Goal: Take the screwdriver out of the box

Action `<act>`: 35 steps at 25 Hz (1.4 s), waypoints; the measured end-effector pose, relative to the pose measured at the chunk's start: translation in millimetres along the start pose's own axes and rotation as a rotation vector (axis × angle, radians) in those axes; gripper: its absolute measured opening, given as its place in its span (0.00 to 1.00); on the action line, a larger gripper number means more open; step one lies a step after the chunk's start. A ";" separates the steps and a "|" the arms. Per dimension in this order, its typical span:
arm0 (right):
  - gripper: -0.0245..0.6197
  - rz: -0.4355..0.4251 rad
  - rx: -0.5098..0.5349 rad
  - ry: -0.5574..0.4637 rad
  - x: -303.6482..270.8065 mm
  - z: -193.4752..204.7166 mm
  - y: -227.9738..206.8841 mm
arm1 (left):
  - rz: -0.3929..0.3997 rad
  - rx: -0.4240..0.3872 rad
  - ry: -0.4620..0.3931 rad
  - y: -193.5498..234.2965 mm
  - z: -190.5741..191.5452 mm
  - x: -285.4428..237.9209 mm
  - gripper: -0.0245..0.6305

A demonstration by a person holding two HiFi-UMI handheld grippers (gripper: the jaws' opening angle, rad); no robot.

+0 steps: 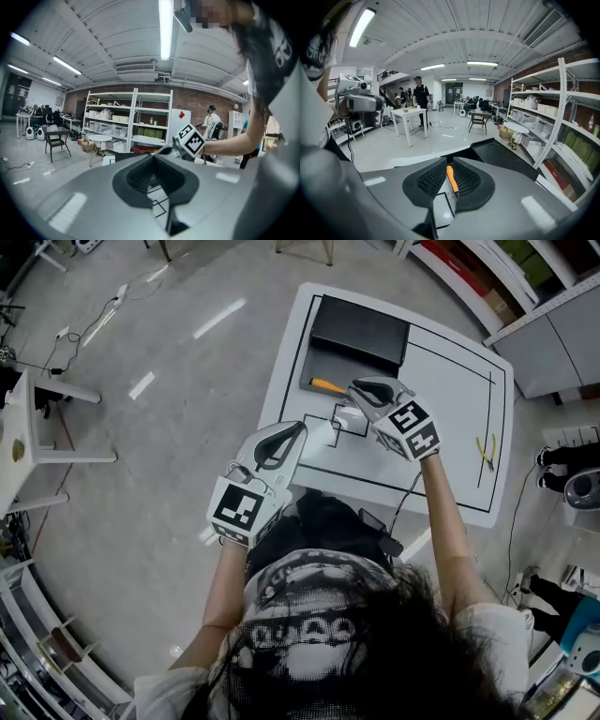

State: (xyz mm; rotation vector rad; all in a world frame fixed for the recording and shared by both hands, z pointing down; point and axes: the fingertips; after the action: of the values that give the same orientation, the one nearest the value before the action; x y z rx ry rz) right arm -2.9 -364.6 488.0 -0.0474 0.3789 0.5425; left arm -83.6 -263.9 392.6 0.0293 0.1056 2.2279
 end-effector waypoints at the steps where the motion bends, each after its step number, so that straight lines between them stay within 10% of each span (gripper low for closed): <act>1: 0.10 -0.011 0.007 0.013 -7.7 3.6 -5.8 | -0.003 0.000 0.005 2.3 0.4 -3.1 0.04; 22: 0.15 -0.405 -0.060 0.278 -131.1 90.0 -10.3 | -0.095 0.011 0.130 48.8 35.9 -26.9 0.04; 30: 0.15 -0.245 0.051 0.280 -132.0 87.7 -42.1 | -0.124 0.027 0.144 59.0 42.3 -28.1 0.04; 35: 0.24 -0.333 -0.048 0.284 -123.1 88.0 -32.6 | -0.133 0.039 0.154 62.9 45.3 -27.2 0.04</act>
State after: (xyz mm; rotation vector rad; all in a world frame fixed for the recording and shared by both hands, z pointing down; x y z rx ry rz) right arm -53.5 -440.9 612.8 -0.2315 0.6215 0.2138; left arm -113.8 -320.7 443.6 -0.1248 0.2294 2.0925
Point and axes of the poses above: the fingertips, and each gripper's own axes: x backward along the fingers, y to its left, z out of its underside, and after that the axes turned 13 degrees about -y, right-handed
